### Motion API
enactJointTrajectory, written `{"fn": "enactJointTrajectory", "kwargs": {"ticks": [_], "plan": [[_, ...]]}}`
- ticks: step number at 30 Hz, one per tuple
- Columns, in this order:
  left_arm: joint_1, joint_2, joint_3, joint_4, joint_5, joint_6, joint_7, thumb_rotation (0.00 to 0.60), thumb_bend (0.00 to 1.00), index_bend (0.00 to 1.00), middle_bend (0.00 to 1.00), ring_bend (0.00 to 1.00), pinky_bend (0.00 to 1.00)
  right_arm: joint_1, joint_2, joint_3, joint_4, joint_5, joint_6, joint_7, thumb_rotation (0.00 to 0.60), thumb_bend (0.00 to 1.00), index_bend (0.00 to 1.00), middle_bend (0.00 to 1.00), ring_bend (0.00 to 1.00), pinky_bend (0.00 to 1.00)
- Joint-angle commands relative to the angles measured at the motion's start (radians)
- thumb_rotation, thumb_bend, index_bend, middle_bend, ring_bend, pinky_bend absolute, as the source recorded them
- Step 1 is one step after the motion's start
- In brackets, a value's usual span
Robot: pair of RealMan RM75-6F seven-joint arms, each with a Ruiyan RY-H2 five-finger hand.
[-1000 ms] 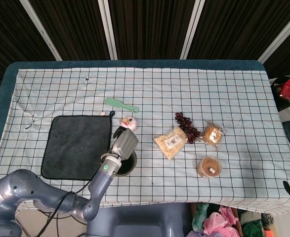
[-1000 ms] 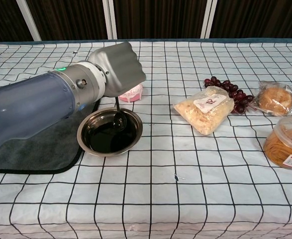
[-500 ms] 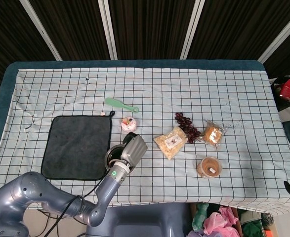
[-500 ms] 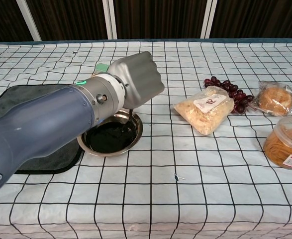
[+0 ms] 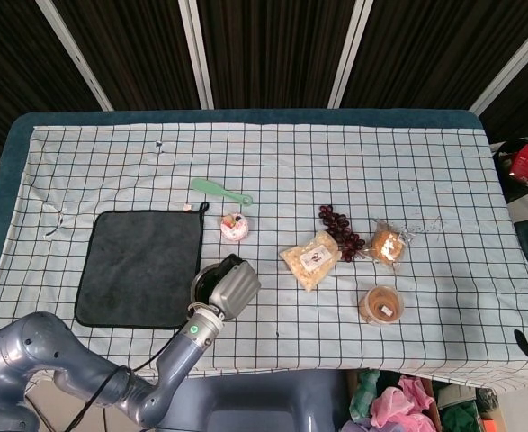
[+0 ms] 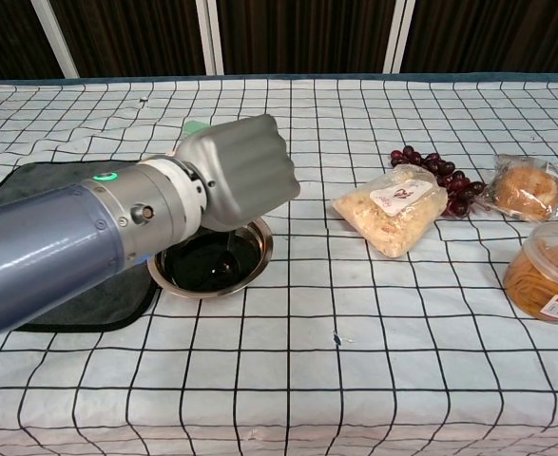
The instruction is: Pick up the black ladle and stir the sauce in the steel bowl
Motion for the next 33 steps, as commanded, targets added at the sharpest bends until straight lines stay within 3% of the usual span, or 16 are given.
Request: {"fn": "enactJointTrajectory", "kwargs": {"ticks": [1, 6, 12, 26, 33], "plan": [[0.023, 0.034, 0.022, -0.014, 0.015, 0.006, -0.020, 0.600, 0.51, 0.72, 0.92, 0.93, 0.85, 0.001, -0.001, 0.000, 0.000, 0.001, -0.001, -0.003, 0.600, 0.22, 0.06, 0.01, 0.08, 0.22], [0.043, 0.061, 0.037, 0.005, 0.006, -0.017, -0.035, 0.600, 0.51, 0.72, 0.92, 0.93, 0.85, 0.003, -0.003, -0.001, -0.003, 0.000, -0.005, -0.011, 0.600, 0.22, 0.06, 0.01, 0.08, 0.22], [0.049, 0.061, 0.012, 0.053, 0.017, -0.041, -0.061, 0.600, 0.51, 0.72, 0.92, 0.93, 0.85, 0.006, -0.006, -0.001, -0.003, 0.002, -0.010, -0.017, 0.600, 0.22, 0.06, 0.01, 0.08, 0.22], [0.008, -0.050, -0.089, 0.187, -0.015, -0.102, -0.022, 0.600, 0.51, 0.72, 0.93, 0.93, 0.85, 0.001, -0.001, 0.000, -0.003, 0.002, -0.002, -0.002, 0.600, 0.22, 0.06, 0.01, 0.08, 0.22], [0.004, -0.080, -0.093, 0.169, 0.009, -0.092, -0.005, 0.600, 0.51, 0.72, 0.93, 0.93, 0.86, 0.001, 0.001, -0.001, 0.000, -0.002, -0.002, 0.006, 0.600, 0.22, 0.06, 0.01, 0.08, 0.22]]}}
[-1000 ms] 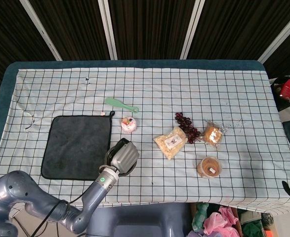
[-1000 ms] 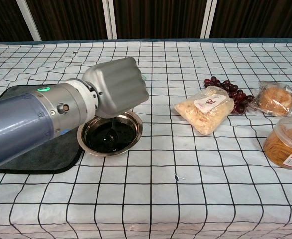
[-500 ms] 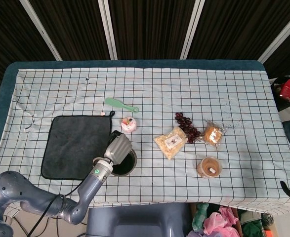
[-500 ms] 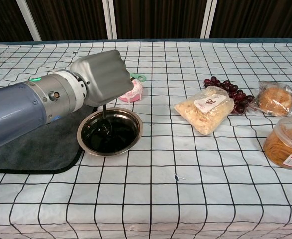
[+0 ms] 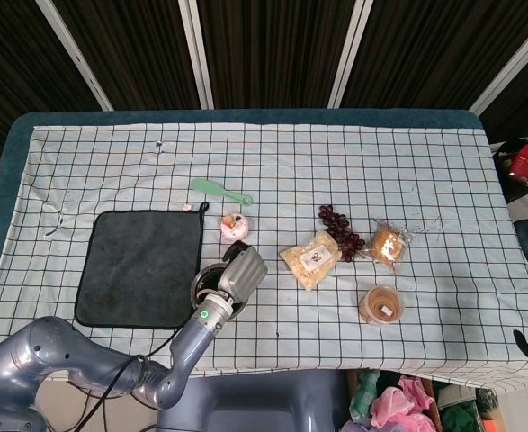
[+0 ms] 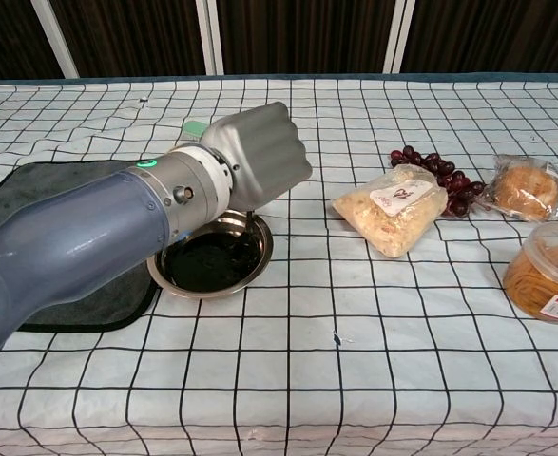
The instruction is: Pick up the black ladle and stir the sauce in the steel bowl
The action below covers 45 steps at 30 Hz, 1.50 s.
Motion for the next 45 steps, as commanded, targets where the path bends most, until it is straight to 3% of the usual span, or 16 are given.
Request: {"fn": "enactJointTrajectory", "kwargs": {"ticks": [1, 13, 19, 35, 42, 45], "plan": [[0.004, 0.000, 0.013, -0.026, 0.018, 0.011, 0.010, 0.600, 0.51, 0.73, 0.93, 0.93, 0.86, 0.001, 0.000, 0.000, 0.000, -0.002, 0.000, 0.000, 0.600, 0.22, 0.06, 0.01, 0.08, 0.22], [0.063, 0.099, 0.105, -0.159, 0.088, 0.049, -0.015, 0.600, 0.51, 0.73, 0.93, 0.94, 0.86, 0.003, -0.004, -0.002, -0.004, -0.004, -0.002, -0.015, 0.600, 0.22, 0.06, 0.01, 0.08, 0.22], [0.094, 0.154, 0.126, -0.167, 0.085, 0.052, -0.038, 0.600, 0.51, 0.73, 0.93, 0.94, 0.86, 0.005, -0.006, -0.003, -0.006, -0.001, -0.007, -0.023, 0.600, 0.22, 0.06, 0.01, 0.08, 0.22], [0.056, 0.071, 0.012, -0.018, 0.030, -0.021, -0.021, 0.600, 0.51, 0.73, 0.93, 0.93, 0.86, 0.006, -0.007, -0.002, -0.006, -0.001, -0.005, -0.023, 0.600, 0.22, 0.06, 0.01, 0.08, 0.22], [0.026, 0.017, -0.018, -0.027, 0.070, -0.023, -0.004, 0.600, 0.51, 0.73, 0.93, 0.93, 0.86, 0.005, -0.005, -0.002, -0.003, -0.004, -0.003, -0.015, 0.600, 0.23, 0.06, 0.01, 0.08, 0.22], [0.032, 0.026, 0.005, -0.079, 0.095, -0.005, 0.008, 0.600, 0.51, 0.73, 0.93, 0.93, 0.86, 0.004, -0.004, -0.003, -0.004, -0.006, 0.000, -0.013, 0.600, 0.23, 0.06, 0.01, 0.08, 0.22]]}}
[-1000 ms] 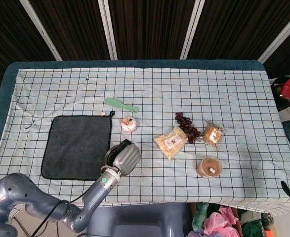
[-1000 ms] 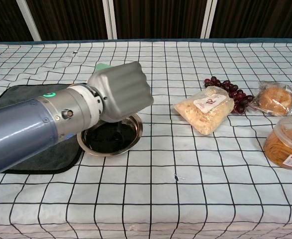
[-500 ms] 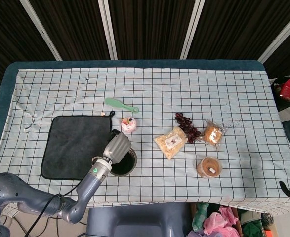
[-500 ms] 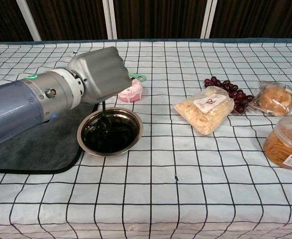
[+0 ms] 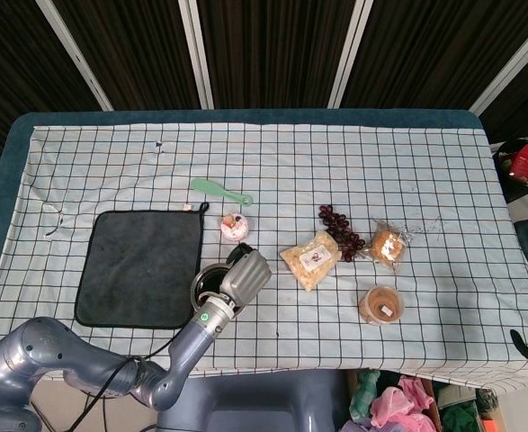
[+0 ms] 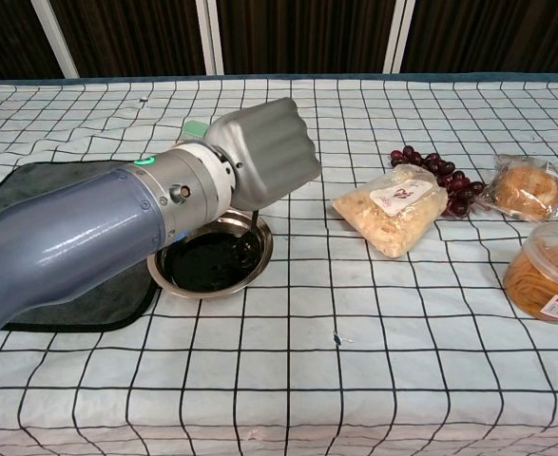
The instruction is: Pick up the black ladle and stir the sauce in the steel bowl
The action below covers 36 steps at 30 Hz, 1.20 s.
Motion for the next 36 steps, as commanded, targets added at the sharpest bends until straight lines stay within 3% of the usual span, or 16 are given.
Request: {"fn": "enactJointTrajectory", "kwargs": {"ticks": [1, 7, 16, 36], "plan": [[0.009, 0.013, 0.027, -0.053, 0.028, 0.017, 0.009, 0.600, 0.51, 0.73, 0.93, 0.93, 0.86, 0.000, 0.001, 0.000, -0.001, -0.001, 0.001, 0.000, 0.600, 0.23, 0.06, 0.01, 0.08, 0.22], [0.041, 0.066, 0.086, -0.113, 0.061, 0.033, 0.004, 0.600, 0.51, 0.73, 0.93, 0.93, 0.86, 0.001, -0.001, -0.002, -0.005, -0.005, 0.001, -0.009, 0.600, 0.23, 0.06, 0.01, 0.08, 0.22], [0.071, 0.108, 0.105, -0.106, 0.058, 0.035, -0.017, 0.600, 0.51, 0.73, 0.93, 0.93, 0.86, 0.002, -0.003, -0.002, -0.007, -0.004, 0.000, -0.018, 0.600, 0.23, 0.06, 0.01, 0.08, 0.22], [0.065, 0.078, 0.032, 0.004, 0.018, -0.021, -0.043, 0.600, 0.51, 0.73, 0.93, 0.93, 0.86, 0.002, -0.002, -0.001, -0.006, 0.003, -0.003, -0.013, 0.600, 0.23, 0.06, 0.01, 0.08, 0.22]]}}
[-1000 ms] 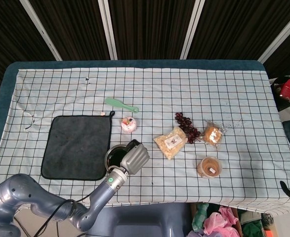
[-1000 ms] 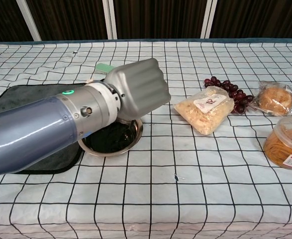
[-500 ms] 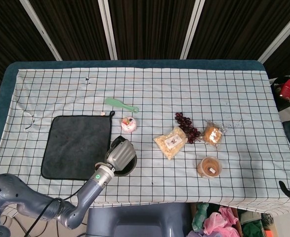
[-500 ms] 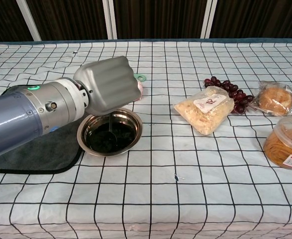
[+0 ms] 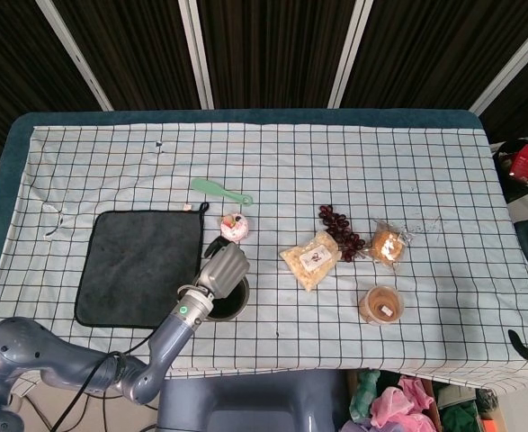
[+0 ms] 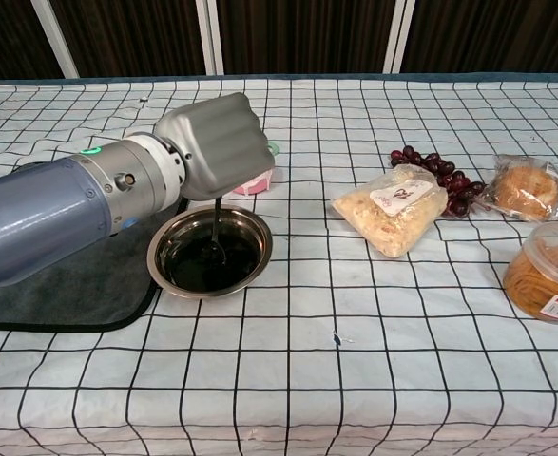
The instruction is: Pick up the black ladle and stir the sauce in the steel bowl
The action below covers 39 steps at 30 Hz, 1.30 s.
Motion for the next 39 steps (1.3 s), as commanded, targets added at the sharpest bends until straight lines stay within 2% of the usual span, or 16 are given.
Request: {"fn": "enactJointTrajectory", "kwargs": {"ticks": [1, 4, 6, 9, 12, 16, 20, 21, 23, 26, 27, 28, 29, 30, 34, 39], "plan": [[-0.001, -0.003, -0.004, 0.004, -0.002, 0.001, 0.003, 0.600, 0.51, 0.73, 0.93, 0.93, 0.86, -0.001, 0.001, 0.000, 0.000, 0.000, 0.002, 0.002, 0.600, 0.23, 0.06, 0.01, 0.08, 0.22], [0.000, -0.003, -0.009, 0.005, -0.003, 0.008, 0.007, 0.600, 0.49, 0.70, 0.92, 0.93, 0.86, -0.001, 0.001, 0.001, 0.000, 0.001, 0.002, 0.004, 0.600, 0.22, 0.06, 0.01, 0.08, 0.22], [0.002, -0.001, -0.011, 0.004, -0.001, 0.014, 0.007, 0.600, 0.39, 0.61, 0.91, 0.93, 0.86, -0.001, 0.000, 0.001, 0.000, 0.002, 0.002, 0.003, 0.600, 0.23, 0.05, 0.01, 0.08, 0.22], [0.007, 0.002, -0.016, 0.003, -0.007, 0.028, 0.010, 0.600, 0.15, 0.35, 0.86, 0.91, 0.84, -0.001, 0.000, 0.002, 0.000, 0.002, 0.003, 0.002, 0.600, 0.22, 0.05, 0.01, 0.08, 0.22], [0.014, 0.008, -0.024, -0.005, -0.025, 0.056, 0.028, 0.600, 0.05, 0.16, 0.79, 0.89, 0.82, -0.002, -0.001, 0.002, -0.001, 0.003, 0.005, 0.001, 0.600, 0.22, 0.06, 0.01, 0.08, 0.22], [0.028, 0.021, -0.047, -0.028, -0.039, 0.091, 0.017, 0.600, 0.03, 0.09, 0.76, 0.89, 0.81, -0.002, -0.001, 0.003, 0.000, 0.007, 0.003, -0.002, 0.600, 0.22, 0.06, 0.01, 0.08, 0.22], [0.057, 0.077, -0.091, -0.096, -0.004, 0.144, -0.071, 0.600, 0.10, 0.10, 0.74, 0.84, 0.79, -0.001, -0.002, 0.003, 0.001, 0.007, 0.000, -0.005, 0.600, 0.22, 0.06, 0.01, 0.08, 0.22], [0.073, 0.108, -0.102, -0.129, 0.011, 0.164, -0.109, 0.600, 0.11, 0.11, 0.72, 0.81, 0.76, 0.000, -0.002, 0.003, 0.001, 0.007, 0.000, -0.005, 0.600, 0.22, 0.06, 0.01, 0.08, 0.22], [0.118, 0.185, -0.107, -0.207, 0.035, 0.194, -0.196, 0.600, 0.12, 0.12, 0.65, 0.71, 0.64, 0.000, -0.003, 0.003, 0.001, 0.008, 0.000, -0.007, 0.600, 0.22, 0.06, 0.01, 0.08, 0.22], [0.206, 0.303, -0.076, -0.295, 0.092, 0.240, -0.337, 0.600, 0.12, 0.13, 0.54, 0.55, 0.47, 0.000, -0.004, 0.003, 0.000, 0.010, -0.001, -0.014, 0.600, 0.22, 0.06, 0.01, 0.08, 0.22], [0.266, 0.353, -0.057, -0.328, 0.114, 0.276, -0.432, 0.600, 0.12, 0.13, 0.50, 0.50, 0.44, 0.001, -0.005, 0.003, 0.000, 0.011, -0.001, -0.021, 0.600, 0.22, 0.06, 0.01, 0.08, 0.22], [0.350, 0.420, -0.028, -0.364, 0.156, 0.315, -0.589, 0.600, 0.12, 0.13, 0.48, 0.47, 0.42, 0.002, -0.008, 0.005, 0.001, 0.014, -0.001, -0.030, 0.600, 0.22, 0.06, 0.01, 0.07, 0.22], [0.391, 0.459, -0.004, -0.373, 0.195, 0.320, -0.681, 0.600, 0.12, 0.13, 0.45, 0.44, 0.40, 0.003, -0.010, 0.005, 0.001, 0.015, -0.001, -0.035, 0.600, 0.22, 0.06, 0.01, 0.07, 0.22], [0.462, 0.517, 0.034, -0.384, 0.243, 0.334, -0.833, 0.600, 0.12, 0.13, 0.42, 0.40, 0.37, 0.003, -0.012, 0.006, 0.002, 0.018, -0.001, -0.043, 0.600, 0.22, 0.06, 0.01, 0.07, 0.22], [0.581, 0.636, 0.138, -0.341, 0.417, 0.320, -1.140, 0.600, 0.12, 0.13, 0.31, 0.27, 0.27, 0.005, -0.016, 0.009, 0.004, 0.023, 0.000, -0.058, 0.600, 0.22, 0.06, 0.01, 0.07, 0.22], [0.694, 0.709, 0.216, -0.268, 0.550, 0.334, -1.378, 0.600, 0.12, 0.13, 0.23, 0.18, 0.18, 0.008, -0.018, 0.006, 0.010, 0.013, 0.000, -0.065, 0.600, 0.22, 0.06, 0.01, 0.06, 0.22]]}}
